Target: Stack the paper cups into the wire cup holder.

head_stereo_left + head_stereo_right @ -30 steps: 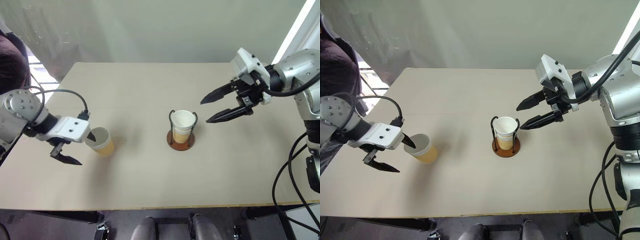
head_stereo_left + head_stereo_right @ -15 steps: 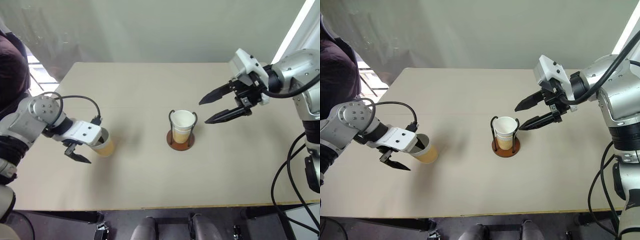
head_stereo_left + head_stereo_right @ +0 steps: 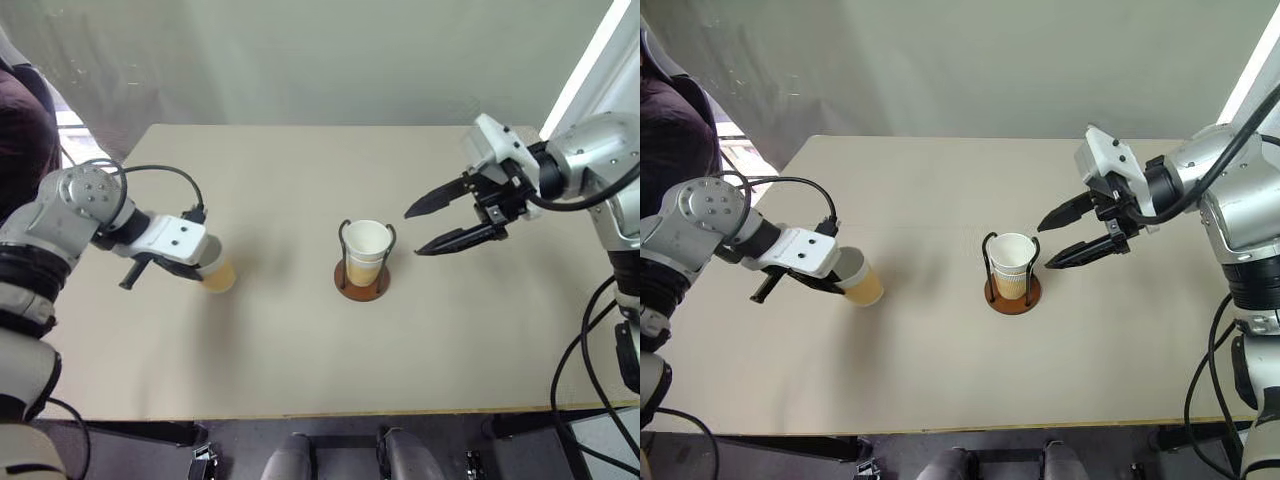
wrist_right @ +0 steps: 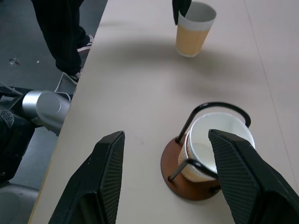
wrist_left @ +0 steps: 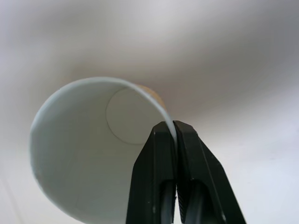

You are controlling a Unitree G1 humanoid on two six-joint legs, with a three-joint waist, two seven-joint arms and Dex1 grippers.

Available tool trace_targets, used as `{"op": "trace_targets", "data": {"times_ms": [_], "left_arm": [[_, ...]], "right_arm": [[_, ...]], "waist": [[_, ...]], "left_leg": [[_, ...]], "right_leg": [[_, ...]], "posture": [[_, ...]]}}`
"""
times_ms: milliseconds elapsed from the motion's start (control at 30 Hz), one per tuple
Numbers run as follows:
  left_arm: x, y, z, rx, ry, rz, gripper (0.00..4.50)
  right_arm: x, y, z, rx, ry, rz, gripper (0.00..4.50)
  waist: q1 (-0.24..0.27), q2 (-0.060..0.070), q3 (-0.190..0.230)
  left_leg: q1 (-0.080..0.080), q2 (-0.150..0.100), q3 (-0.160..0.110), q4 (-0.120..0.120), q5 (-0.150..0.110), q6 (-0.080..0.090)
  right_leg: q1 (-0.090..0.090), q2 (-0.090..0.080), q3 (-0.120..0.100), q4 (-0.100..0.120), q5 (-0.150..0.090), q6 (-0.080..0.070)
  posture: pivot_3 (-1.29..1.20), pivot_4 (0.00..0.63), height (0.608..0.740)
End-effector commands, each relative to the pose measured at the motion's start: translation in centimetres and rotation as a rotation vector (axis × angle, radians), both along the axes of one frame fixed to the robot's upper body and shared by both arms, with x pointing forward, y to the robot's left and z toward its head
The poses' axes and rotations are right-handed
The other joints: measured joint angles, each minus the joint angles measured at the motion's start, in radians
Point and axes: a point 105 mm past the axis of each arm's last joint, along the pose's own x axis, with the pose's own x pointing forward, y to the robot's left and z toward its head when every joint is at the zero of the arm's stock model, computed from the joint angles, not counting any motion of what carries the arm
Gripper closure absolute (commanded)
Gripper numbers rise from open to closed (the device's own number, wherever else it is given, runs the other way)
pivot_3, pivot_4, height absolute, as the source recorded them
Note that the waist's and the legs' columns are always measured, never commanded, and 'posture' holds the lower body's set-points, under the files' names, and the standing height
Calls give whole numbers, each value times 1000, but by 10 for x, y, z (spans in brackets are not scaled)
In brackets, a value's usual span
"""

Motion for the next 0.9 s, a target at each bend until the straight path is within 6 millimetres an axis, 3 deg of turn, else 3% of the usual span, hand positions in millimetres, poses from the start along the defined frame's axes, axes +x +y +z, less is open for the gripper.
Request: {"op": "trace_targets", "data": {"times_ms": [33, 267, 533, 733, 900], "left_arm": [[3, -1, 13, 7, -22, -17, 4450], [18, -19, 27, -21, -76, -60, 4450], [33, -55, 49, -49, -137, -146, 4450], [40, -102, 91, -200, -204, -214, 4450], [40, -125, 115, -196, -261, -286, 4450]], "right_arm": [[0, -8, 13, 33, -49, -6, 1590], [20, -31, 8, 66, -48, -100, 1590], [27, -40, 7, 71, -54, -131, 1590], [27, -44, 5, 59, -61, -139, 1590], [26, -44, 4, 52, -60, -138, 1590]], "waist": [[0, 0, 0], [1, 0, 0], [2, -1, 0], [2, -1, 1], [4, -1, 1]], "left_leg": [[0, 0, 0, 0, 0, 0], [0, 0, 0, 1, 0, 1], [-1, 0, -1, 1, 1, 1], [-1, 0, 0, 1, 0, 2], [-3, 0, 0, 1, -1, 3]], "right_leg": [[0, 0, 0, 0, 0, 0], [1, 0, 0, 0, 1, 2], [1, 0, -1, -1, 2, 6], [3, -1, -1, -5, 2, 8], [5, -1, -1, -10, 3, 14]], "posture": [[0, 150, 740], [0, 150, 740], [0, 150, 740], [0, 150, 740], [0, 150, 740]]}}
